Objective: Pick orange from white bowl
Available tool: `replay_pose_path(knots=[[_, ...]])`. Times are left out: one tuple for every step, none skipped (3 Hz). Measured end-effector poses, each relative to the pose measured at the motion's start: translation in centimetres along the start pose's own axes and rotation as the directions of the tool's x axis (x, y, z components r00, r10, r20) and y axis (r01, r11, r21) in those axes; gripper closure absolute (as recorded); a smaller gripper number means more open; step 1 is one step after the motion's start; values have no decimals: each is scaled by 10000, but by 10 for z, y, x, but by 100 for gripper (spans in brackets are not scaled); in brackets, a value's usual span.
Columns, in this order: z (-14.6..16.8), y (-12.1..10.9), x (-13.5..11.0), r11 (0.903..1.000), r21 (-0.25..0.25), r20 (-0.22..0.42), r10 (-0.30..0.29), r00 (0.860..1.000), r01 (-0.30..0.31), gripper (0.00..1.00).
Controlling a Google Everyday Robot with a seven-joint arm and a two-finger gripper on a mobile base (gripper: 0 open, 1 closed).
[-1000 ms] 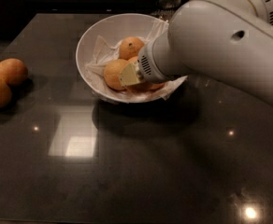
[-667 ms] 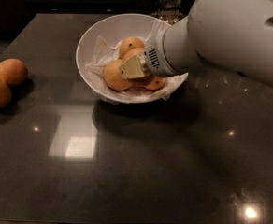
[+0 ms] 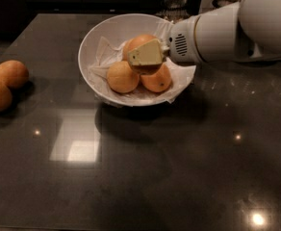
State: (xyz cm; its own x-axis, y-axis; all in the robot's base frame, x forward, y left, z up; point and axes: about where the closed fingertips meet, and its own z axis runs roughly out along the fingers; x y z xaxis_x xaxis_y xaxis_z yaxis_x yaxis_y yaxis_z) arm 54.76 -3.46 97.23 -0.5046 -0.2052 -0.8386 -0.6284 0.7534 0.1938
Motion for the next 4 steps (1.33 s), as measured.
replay_pose_path(knots=[[7,0,-4,9863,-1117,15,-1223,9925,1217,100],[1,9,-5,9426,-1487,286,-2982,9541,2991,100],[-6,5,2,8844,-1390,620,-4413,8952,4456,100],[-6,-10,9,8355,-1096,685,-5340,8427,5384,100]])
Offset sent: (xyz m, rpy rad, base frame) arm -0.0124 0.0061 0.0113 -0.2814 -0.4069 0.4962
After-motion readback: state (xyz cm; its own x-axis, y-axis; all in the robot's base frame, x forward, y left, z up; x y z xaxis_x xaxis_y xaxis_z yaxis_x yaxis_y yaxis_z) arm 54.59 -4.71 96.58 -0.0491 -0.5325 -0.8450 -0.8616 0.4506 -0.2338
